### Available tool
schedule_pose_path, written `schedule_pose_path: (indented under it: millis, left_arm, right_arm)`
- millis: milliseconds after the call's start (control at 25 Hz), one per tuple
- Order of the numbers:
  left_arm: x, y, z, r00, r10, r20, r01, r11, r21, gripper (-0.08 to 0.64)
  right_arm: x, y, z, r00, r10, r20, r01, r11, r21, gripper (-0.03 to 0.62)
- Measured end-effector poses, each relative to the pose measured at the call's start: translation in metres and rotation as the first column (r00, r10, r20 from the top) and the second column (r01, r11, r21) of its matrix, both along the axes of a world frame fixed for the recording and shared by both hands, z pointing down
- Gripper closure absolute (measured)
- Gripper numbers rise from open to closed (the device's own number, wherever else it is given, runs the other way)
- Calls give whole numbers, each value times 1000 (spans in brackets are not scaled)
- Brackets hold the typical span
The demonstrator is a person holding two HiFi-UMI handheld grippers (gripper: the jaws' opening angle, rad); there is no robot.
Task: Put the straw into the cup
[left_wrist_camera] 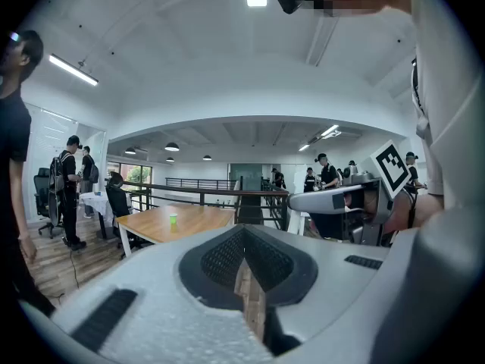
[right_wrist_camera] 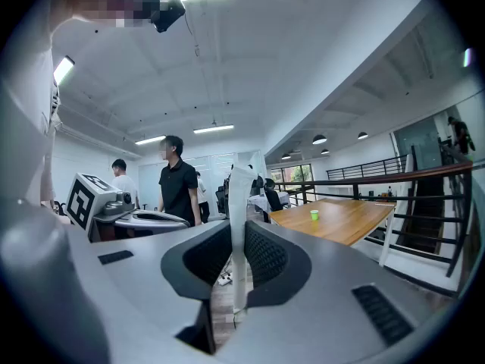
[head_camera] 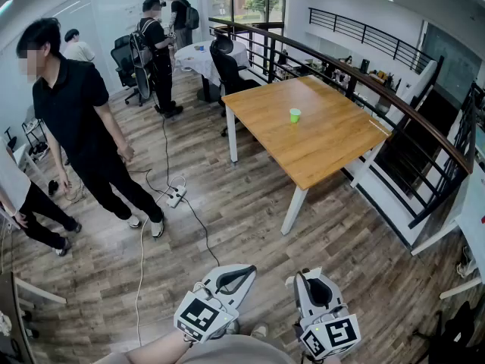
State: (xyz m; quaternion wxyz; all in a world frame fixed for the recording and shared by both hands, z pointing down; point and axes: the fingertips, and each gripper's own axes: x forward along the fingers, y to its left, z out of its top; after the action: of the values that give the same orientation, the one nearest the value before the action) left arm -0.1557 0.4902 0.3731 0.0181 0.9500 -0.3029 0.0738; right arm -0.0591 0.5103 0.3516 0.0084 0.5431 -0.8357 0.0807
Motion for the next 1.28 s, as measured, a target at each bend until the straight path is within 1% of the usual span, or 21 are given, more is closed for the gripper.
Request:
schedule_pose_path:
  millis: [200,440,600,720,840,920,1120,1280]
  left_arm:
    - [13,2,2,1000,-10,-2,10,1000,-21,547]
    - [32,7,4,1000,-13,4,12,1000,3,547]
    - [40,11,2,999,-32,-7,32,999,-21,548]
    - [46,15,4,1000,-19,8,19,1000,9,547]
    - [53,21,1,1000,-30,6,30,1000,6,547]
    - [57,23,1,999,-36,8,35,999,23,547]
    - [65,26,-1,998,-64,-1,64,998,-5,548]
    - [63,23,6,997,-72,24,72,997,17,547]
  right_arm:
    - [12,1,2,1000,-5,-12,5,1000,12,535]
    - [32,9,2,1000,-7,-5,7,1000,29,535]
    - [42,13,3,1000,-5,-1,5,999,32,535]
    - [49,16,3,1000,-5,6,5,999,37,535]
    - [56,22,3,1000,-12,13,12,999,44,535]
    - [61,25,4,1000,-17,16,16,999,52,535]
    - [73,29,8,1000,-17,21,16,999,52,535]
    - [73,27,10,999,-29,17,28,998,52,535]
